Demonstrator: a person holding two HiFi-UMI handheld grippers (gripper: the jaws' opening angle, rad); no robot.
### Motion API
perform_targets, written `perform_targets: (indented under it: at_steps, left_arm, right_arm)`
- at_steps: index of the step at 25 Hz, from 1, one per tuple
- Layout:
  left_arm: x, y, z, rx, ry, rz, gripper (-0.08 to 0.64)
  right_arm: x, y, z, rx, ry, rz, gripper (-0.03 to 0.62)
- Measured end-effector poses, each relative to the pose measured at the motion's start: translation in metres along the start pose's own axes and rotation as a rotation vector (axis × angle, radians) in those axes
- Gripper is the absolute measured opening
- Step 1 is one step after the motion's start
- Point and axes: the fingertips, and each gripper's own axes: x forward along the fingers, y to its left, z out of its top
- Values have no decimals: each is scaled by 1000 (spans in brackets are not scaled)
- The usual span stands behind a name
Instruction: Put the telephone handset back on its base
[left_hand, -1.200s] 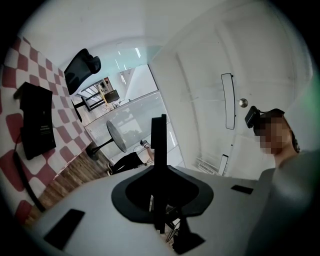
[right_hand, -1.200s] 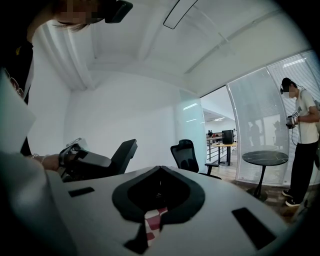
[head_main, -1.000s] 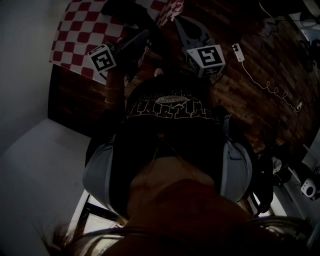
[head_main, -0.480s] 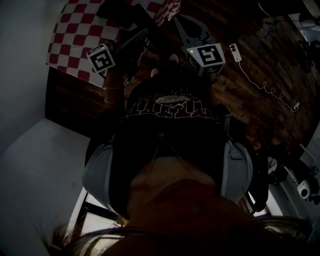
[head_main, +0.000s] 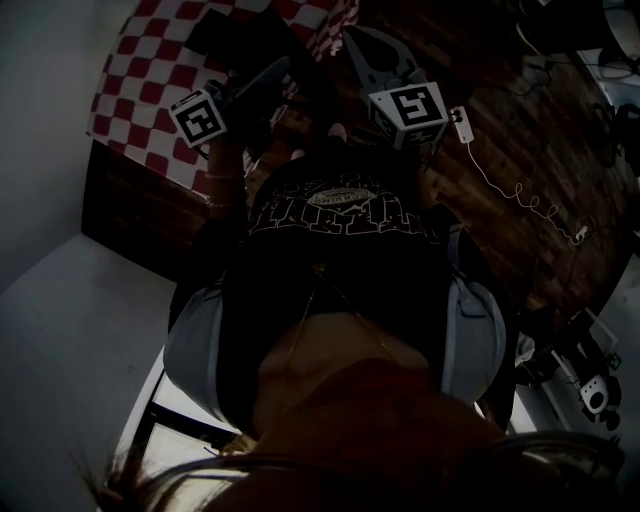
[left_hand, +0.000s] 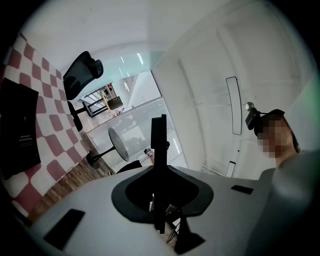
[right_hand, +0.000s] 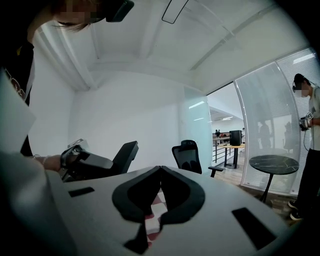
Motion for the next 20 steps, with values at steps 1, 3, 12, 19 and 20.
perform_targets:
  at_steps: [1,3,12,19,20]
  left_arm:
    - [5,0,4,9,-5,3,75]
    - [12,3,9,14,-14,9,75]
    - [35,18,21,17,-64,60,75]
    - [33,27,20,23,-138,103,75]
    - [37,28,21,22,-146,109,75]
  right_arm:
    - [3,-4,2,-2,-2,7,20]
    - [9,-11,3,-3,-3,21,20]
    - [28,-37,1,13,1,98,20]
    - [41,-38,-10,8,21,182,20]
    - [42,-43,-10,11,23,191,20]
